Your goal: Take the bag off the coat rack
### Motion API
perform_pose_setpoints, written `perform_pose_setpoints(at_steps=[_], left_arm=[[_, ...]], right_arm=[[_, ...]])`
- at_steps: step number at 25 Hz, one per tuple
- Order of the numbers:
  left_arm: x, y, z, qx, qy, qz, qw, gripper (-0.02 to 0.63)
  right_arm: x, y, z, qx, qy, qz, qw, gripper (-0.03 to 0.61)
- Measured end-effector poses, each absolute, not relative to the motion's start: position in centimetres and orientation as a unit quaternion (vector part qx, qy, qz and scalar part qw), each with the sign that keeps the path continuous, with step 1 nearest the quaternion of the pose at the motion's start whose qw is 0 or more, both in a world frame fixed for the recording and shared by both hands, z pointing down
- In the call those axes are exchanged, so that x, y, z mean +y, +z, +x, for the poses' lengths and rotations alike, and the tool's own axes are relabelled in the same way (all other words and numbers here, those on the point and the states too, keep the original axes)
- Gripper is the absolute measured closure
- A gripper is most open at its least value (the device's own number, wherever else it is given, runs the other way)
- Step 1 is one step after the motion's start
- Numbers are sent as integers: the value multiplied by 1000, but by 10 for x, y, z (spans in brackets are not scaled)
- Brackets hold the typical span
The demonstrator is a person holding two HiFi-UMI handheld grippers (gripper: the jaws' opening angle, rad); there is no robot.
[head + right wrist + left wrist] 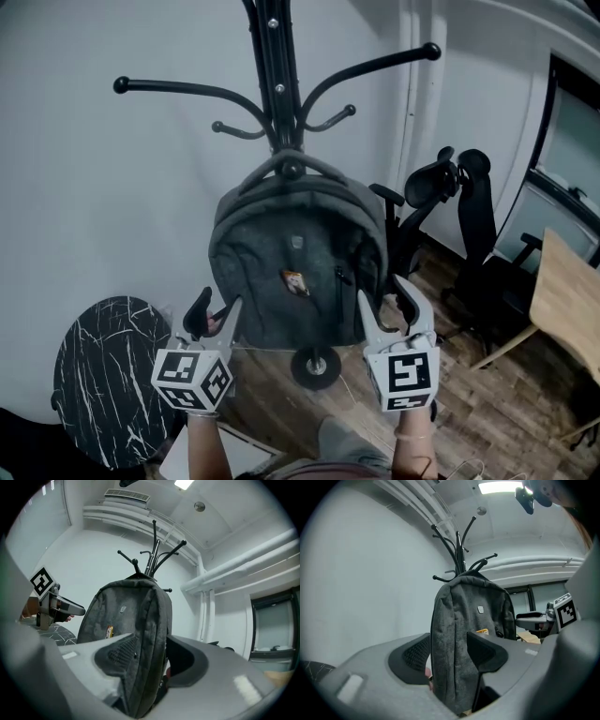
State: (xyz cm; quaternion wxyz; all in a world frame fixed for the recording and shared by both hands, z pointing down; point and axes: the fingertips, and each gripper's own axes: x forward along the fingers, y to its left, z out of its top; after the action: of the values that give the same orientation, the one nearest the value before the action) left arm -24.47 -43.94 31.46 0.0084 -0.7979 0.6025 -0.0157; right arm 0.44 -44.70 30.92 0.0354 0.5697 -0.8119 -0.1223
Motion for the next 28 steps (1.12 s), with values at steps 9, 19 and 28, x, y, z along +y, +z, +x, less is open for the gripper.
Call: perform_pose_setpoints(at_steps=[9,19,28], left_arm=[[-470,340,-244,608,-55,-792,-9,371],[-487,345,-243,638,-65,-767,19,434],[-479,339,-235,651,-54,-756,36,525]], right_arm=[[-476,317,6,-805,-145,571,70,382],[-490,319,3,-814,-147,560,48,429],[-482,311,2,-794,-202,571,40,486]])
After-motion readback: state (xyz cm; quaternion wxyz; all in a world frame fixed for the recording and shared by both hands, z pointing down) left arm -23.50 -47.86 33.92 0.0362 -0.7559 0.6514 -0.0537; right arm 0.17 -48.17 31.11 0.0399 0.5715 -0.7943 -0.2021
